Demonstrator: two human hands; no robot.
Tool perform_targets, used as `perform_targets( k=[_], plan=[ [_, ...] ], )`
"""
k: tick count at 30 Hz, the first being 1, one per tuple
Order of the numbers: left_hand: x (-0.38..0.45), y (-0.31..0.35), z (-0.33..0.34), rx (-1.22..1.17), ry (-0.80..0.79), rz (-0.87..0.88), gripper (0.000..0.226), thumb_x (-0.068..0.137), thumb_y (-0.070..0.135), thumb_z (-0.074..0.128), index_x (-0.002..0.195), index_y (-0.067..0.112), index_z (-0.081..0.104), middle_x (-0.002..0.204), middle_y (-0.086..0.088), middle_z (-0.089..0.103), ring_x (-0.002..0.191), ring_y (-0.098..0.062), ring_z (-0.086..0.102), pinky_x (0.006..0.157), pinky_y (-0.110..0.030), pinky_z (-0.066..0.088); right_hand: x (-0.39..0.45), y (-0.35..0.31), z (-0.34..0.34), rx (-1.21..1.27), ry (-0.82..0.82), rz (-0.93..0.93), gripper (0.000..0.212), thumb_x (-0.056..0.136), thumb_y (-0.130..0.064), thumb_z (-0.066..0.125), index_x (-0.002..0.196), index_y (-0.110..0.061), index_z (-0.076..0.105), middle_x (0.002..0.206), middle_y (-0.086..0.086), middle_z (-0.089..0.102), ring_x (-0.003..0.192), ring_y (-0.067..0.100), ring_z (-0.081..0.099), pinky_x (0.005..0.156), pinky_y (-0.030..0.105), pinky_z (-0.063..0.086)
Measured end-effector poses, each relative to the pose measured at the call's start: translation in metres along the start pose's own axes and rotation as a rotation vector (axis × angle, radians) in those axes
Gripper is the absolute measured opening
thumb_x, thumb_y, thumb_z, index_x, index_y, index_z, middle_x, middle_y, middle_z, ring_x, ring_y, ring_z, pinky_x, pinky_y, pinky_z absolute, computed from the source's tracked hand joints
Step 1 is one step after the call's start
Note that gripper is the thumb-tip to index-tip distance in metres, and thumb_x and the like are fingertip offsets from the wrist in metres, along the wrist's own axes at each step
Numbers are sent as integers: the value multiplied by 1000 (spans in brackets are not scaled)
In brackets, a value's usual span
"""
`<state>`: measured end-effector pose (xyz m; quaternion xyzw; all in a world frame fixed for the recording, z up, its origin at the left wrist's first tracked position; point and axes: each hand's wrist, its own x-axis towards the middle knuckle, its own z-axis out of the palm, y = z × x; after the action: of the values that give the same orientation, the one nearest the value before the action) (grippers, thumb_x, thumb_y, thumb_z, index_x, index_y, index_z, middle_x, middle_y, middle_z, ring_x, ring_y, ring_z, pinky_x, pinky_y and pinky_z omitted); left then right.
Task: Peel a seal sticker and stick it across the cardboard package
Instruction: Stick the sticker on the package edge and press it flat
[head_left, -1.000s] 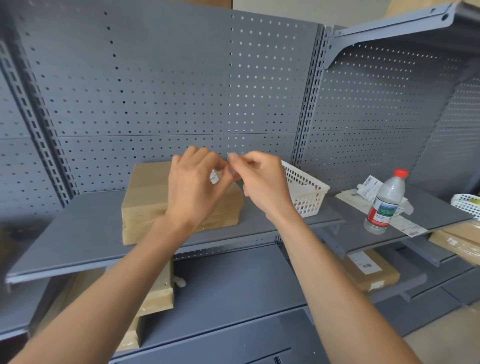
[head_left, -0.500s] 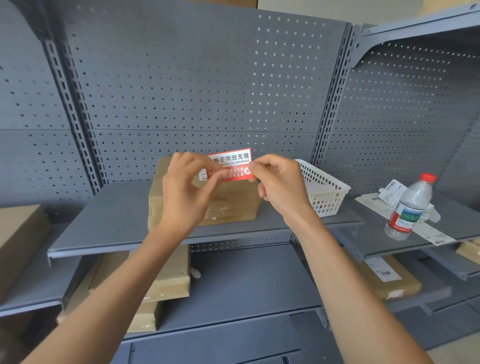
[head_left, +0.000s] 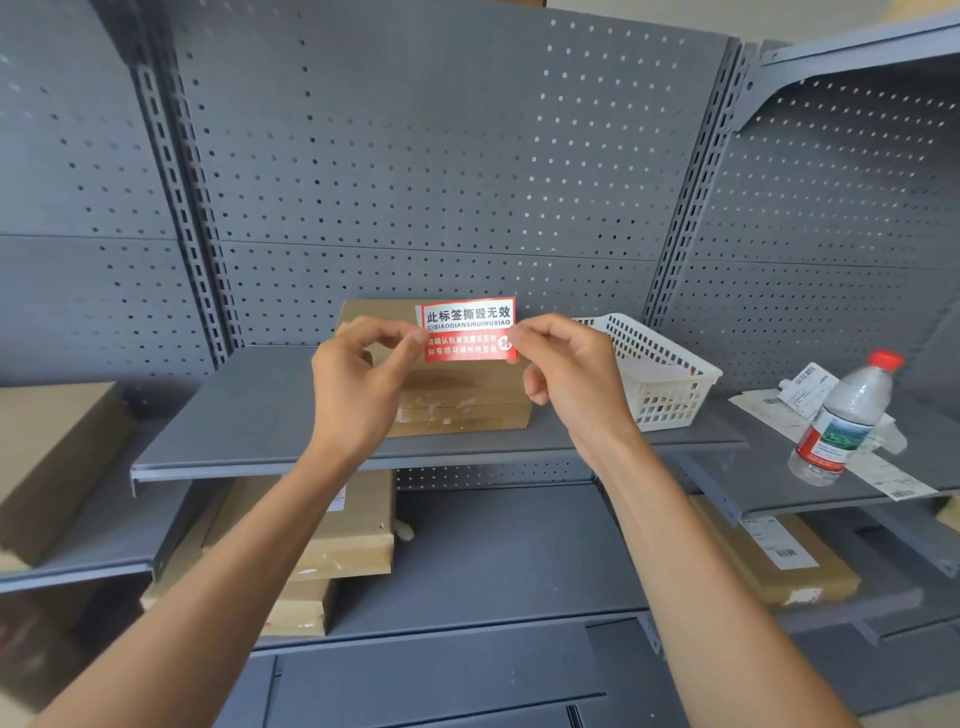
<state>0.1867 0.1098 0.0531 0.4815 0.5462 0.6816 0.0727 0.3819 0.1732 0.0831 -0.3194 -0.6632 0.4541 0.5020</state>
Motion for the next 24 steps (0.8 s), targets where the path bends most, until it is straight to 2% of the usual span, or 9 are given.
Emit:
perform_targets(
  k=[2,3,6,9,12,16,19,24],
  plan=[
    [-4,-1,-4,7,-5,-1,12,91,32,74,79,34,74,87,14,74,68,-6,47,73,-44,47,-1,6,3,0,2,-9,14,96,-19,67,94,-8,75,82,21,69,56,17,47,50,27,38],
    [-6,-2,-6,10,-6,4,13,91,31,74,78,34,73,86,13,73,68,-5,47,72,-39,46,-2,10,5,-13,6,-19,13,96,-19,68,94,-9,76,80,20,69,56,15,48,52,26,39],
    [-15,-6,-11,49,5,30,11,92,29,74,81,30,72,86,13,72,76,-5,52,74,-24,41,-8,26,9,-64,7,-53,11,94,-13,69,90,-6,77,64,-11,67,54,-1,51,57,15,40],
    [-28,-12,-14,148,4,82,10,92,25,73,83,22,73,87,13,72,85,-8,55,75,-13,37,-16,48,14,-76,21,-63,7,90,-10,72,87,-9,79,76,-11,74,62,-3,58,61,13,42],
    [-41,-21,-16,215,0,114,9,91,21,74,82,22,74,83,12,71,83,-10,54,76,-21,42,-27,67,21,-101,52,-78,6,89,-10,74,88,-12,80,85,-5,79,78,3,68,72,18,51],
    [-53,-33,-18,272,20,69,9,89,20,76,83,27,76,79,18,66,77,-13,53,76,-34,49,-36,88,29,-179,96,-93,6,89,-11,74,86,-14,79,84,-4,77,74,2,65,71,17,48],
    [-59,-41,-18,348,24,47,7,89,23,76,84,26,78,79,24,63,80,-14,59,81,-45,52,-36,100,33,-282,93,-114,8,88,-13,73,83,-16,78,81,-8,74,75,7,64,71,24,50],
    [-65,-48,-15,396,41,52,8,90,23,76,83,22,79,78,31,57,78,-16,63,78,-46,56,-35,105,35,-416,105,-174,10,88,-17,72,80,-18,77,78,-11,72,75,10,65,69,37,55]
  ],
)
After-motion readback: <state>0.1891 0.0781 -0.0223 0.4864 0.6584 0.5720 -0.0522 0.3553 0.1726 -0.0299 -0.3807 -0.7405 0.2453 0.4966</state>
